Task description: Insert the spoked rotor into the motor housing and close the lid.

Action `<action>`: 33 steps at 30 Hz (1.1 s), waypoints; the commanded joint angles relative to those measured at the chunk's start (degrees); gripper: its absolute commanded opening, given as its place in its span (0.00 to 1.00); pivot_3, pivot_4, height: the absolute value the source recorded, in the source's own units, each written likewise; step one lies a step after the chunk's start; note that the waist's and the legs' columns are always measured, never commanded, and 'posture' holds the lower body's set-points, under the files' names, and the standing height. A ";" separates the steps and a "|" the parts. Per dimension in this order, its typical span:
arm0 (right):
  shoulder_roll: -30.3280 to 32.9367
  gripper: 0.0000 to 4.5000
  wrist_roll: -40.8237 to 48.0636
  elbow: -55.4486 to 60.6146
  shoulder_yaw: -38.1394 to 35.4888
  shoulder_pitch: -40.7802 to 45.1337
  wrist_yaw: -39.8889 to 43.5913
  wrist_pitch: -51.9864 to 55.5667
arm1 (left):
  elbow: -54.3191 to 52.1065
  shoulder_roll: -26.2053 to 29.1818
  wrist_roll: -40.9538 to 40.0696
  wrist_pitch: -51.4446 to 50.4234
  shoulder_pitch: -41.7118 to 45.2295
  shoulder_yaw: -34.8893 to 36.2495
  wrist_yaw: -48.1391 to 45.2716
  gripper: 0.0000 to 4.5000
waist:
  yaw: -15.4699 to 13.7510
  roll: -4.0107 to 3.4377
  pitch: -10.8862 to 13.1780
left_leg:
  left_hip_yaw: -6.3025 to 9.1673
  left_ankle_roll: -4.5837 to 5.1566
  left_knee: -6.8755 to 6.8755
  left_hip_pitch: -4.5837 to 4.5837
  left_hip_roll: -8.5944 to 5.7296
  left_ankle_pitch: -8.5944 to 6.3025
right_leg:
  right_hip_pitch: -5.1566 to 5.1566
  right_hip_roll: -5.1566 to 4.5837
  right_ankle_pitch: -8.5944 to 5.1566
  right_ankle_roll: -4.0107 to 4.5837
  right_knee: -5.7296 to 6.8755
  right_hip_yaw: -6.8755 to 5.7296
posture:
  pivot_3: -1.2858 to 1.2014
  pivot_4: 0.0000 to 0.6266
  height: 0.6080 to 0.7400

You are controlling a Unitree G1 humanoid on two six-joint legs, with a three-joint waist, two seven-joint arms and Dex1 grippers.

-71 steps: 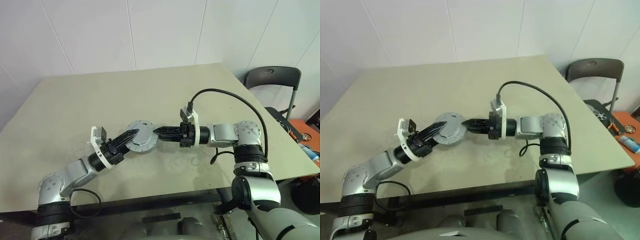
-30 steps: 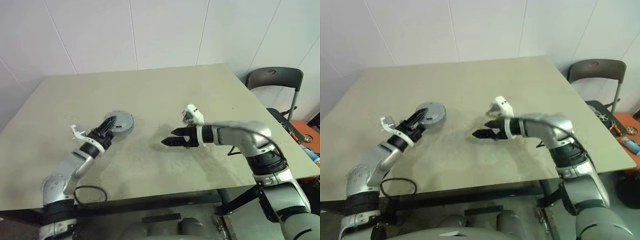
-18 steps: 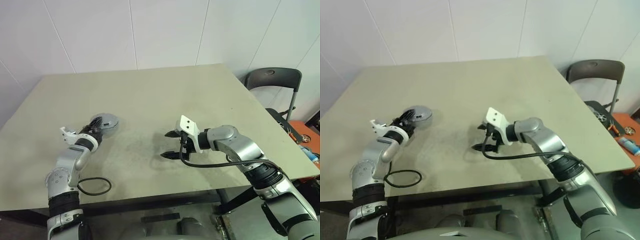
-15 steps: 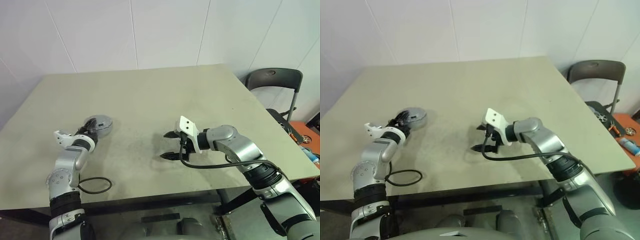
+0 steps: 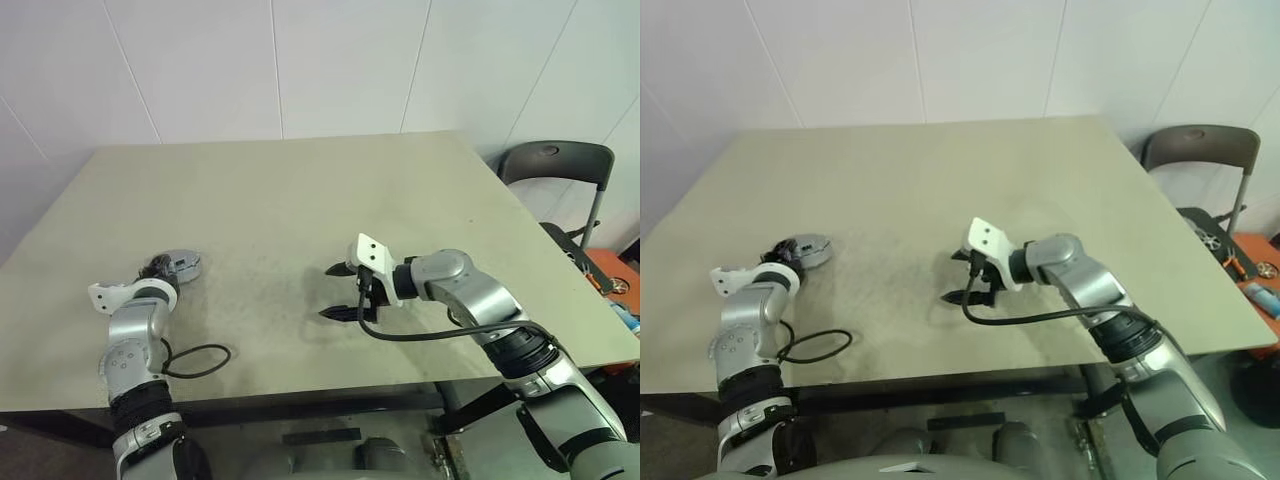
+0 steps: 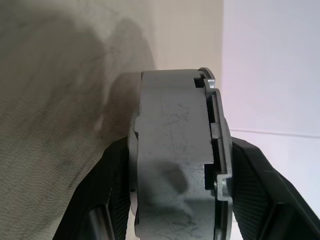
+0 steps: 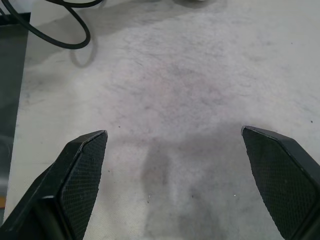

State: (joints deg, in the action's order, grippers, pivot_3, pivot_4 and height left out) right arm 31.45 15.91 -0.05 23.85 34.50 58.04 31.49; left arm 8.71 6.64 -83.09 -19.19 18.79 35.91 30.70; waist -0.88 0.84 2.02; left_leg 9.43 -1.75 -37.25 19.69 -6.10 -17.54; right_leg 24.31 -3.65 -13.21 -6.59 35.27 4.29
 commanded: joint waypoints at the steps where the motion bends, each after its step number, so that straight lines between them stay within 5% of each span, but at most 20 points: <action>1: -0.74 1.00 -1.00 -0.37 -1.92 1.46 0.29 -1.87 | -3.54 -0.89 2.29 0.19 0.42 -0.27 5.40 0.68 | 0.02 0.05 -0.03 | 0.00 0.00 0.00 0.00 0.00 0.00 | 0.00 0.00 0.00 0.00 0.00 0.00 | 0.52 0.00 1.00; 6: -1.17 1.00 -2.07 -0.87 -2.13 1.33 0.49 -2.54 | -8.46 -3.76 3.22 0.85 -0.65 0.07 15.30 1.00 | 0.12 0.12 -0.09 | -0.02 0.00 0.01 -0.14 0.00 0.00 | -0.12 0.00 0.00 0.00 0.02 0.01 | 0.52 0.00 1.00; 16: -1.25 1.00 -3.29 -1.57 -2.70 0.75 0.83 -3.78 | -22.18 -5.12 7.17 -4.76 -6.54 -5.60 36.46 1.00 | 0.15 0.11 -0.12 | -0.04 0.00 0.02 -0.31 0.01 0.00 | -0.30 0.02 0.00 0.00 0.03 0.03 | 0.52 0.00 1.00; 19: -1.47 1.00 -3.51 -2.23 -3.15 0.57 0.79 -4.21 | -25.02 0.07 12.56 -11.10 -7.85 -10.37 37.01 1.00 | 0.18 0.11 -0.14 | -0.04 0.00 0.02 -0.34 0.01 0.00 | -0.32 0.04 0.00 0.00 0.07 0.03 | 0.52 0.00 1.00; 22: -2.06 1.00 -3.74 -4.05 -4.42 0.65 -0.24 -5.66 | -26.36 7.03 17.67 -16.65 -8.07 -15.46 30.44 1.00 | 0.12 0.11 -0.14 | -0.03 -0.02 0.04 -0.36 0.02 0.01 | -0.28 0.10 0.00 0.04 0.19 0.02 | 0.52 0.00 1.00; 29: -2.71 1.00 -1.84 -11.46 -11.00 0.61 0.59 -12.31 | -28.89 27.72 33.67 -17.13 -8.87 -29.98 -12.78 1.00 | 0.08 0.03 -0.09 | -0.07 0.04 0.04 -0.33 -0.02 0.00 | -0.36 0.12 0.08 0.26 0.20 -0.19 | 0.52 0.00 1.00; 33: -1.81 1.00 -2.44 -14.21 -12.34 0.50 2.26 -13.71 | -26.04 30.80 34.69 -13.62 -12.26 -27.49 -30.29 1.00 | 0.54 -0.23 -0.03 | -0.18 0.07 0.15 -0.39 0.06 -0.02 | -0.32 0.14 0.09 0.28 0.15 -0.12 | 0.52 0.00 1.00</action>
State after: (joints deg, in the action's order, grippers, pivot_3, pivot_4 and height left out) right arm 29.45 12.62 -14.12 13.39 34.30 59.41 19.11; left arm -17.97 35.55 -50.08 -35.02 7.18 7.10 7.65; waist -0.34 0.61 1.98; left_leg 9.26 -1.69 -37.07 19.32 -5.99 -17.56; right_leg 24.04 -3.50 -13.11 -6.34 35.44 4.17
